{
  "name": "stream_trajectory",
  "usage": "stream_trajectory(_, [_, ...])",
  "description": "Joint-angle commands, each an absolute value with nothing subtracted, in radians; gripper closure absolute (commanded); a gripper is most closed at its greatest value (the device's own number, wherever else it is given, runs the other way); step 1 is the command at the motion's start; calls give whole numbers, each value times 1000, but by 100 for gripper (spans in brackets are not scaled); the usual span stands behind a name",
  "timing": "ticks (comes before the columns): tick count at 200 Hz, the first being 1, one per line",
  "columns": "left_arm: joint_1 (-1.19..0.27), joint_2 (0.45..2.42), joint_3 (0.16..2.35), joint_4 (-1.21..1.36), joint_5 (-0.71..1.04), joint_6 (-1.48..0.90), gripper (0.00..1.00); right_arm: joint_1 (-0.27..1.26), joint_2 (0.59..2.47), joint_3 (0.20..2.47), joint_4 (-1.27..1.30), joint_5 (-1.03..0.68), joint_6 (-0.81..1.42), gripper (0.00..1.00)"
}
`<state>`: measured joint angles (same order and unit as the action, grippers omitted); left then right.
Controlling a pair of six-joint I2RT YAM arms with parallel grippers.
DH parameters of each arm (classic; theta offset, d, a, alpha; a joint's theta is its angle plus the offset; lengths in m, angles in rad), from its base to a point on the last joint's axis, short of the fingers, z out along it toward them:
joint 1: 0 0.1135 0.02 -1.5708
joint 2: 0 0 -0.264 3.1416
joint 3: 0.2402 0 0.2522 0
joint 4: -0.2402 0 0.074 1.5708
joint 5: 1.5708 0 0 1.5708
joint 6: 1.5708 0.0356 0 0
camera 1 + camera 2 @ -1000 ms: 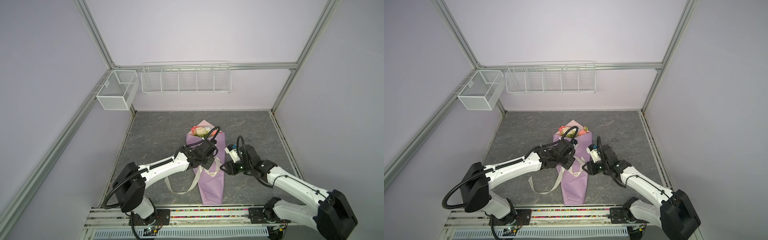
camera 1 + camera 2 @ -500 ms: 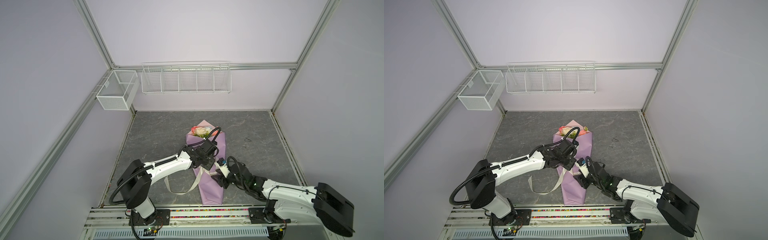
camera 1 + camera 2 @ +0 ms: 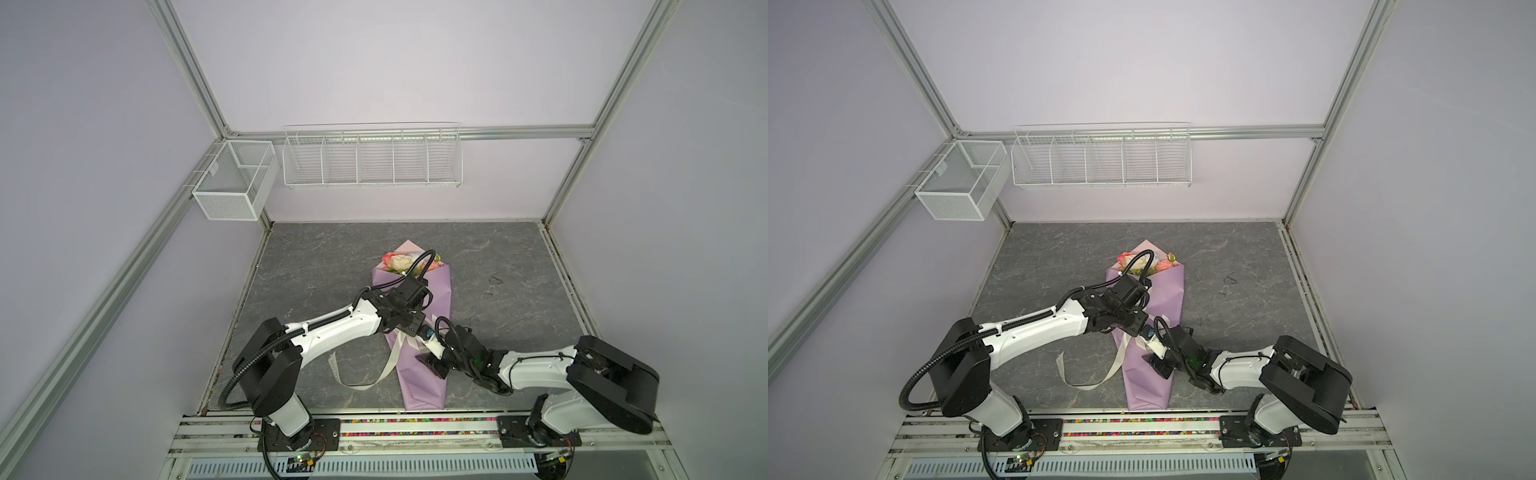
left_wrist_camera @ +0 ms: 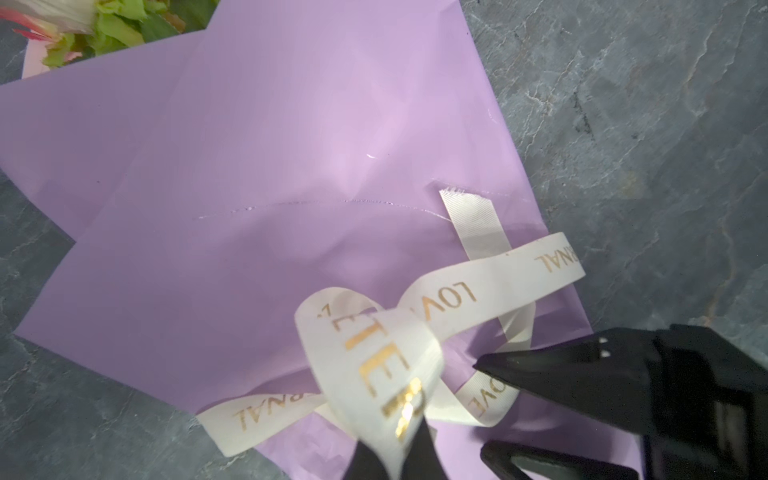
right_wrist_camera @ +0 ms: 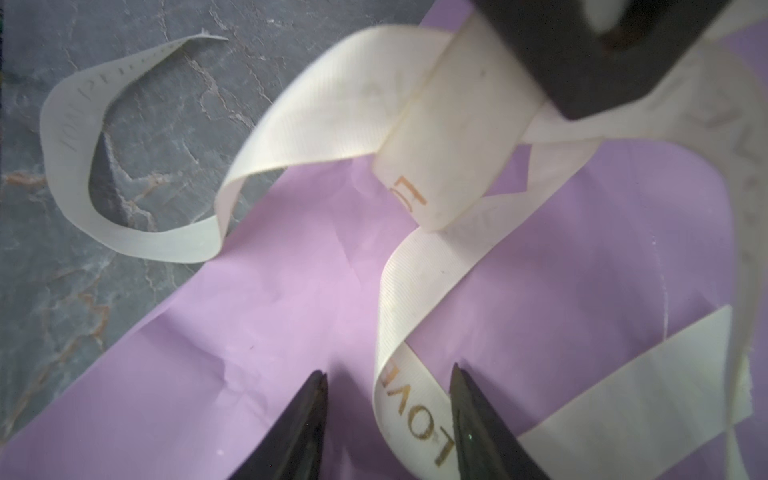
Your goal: Tie the bouquet of fake flowers
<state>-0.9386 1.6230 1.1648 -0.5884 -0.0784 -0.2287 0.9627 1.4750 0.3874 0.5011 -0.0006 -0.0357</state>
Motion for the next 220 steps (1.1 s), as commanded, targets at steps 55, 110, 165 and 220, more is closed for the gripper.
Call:
stream_trajectory(55, [-950, 1591, 1151, -567, -38, -245, 100, 970, 1483, 458, 541, -11, -110, 49])
stream_trajectory(110, [-948, 1587, 1152, -566, -35, -247, 100, 972, 1527, 457, 618, -30, -85, 49])
stream_trajectory(165, [-945, 1589, 1150, -564, -38, -251, 100, 971, 1458, 433, 564, 33, -90, 87])
stream_trajectory(220, [-925, 1574, 1141, -559, -69, -282, 100, 972, 1307, 362, 488, 52, -57, 93])
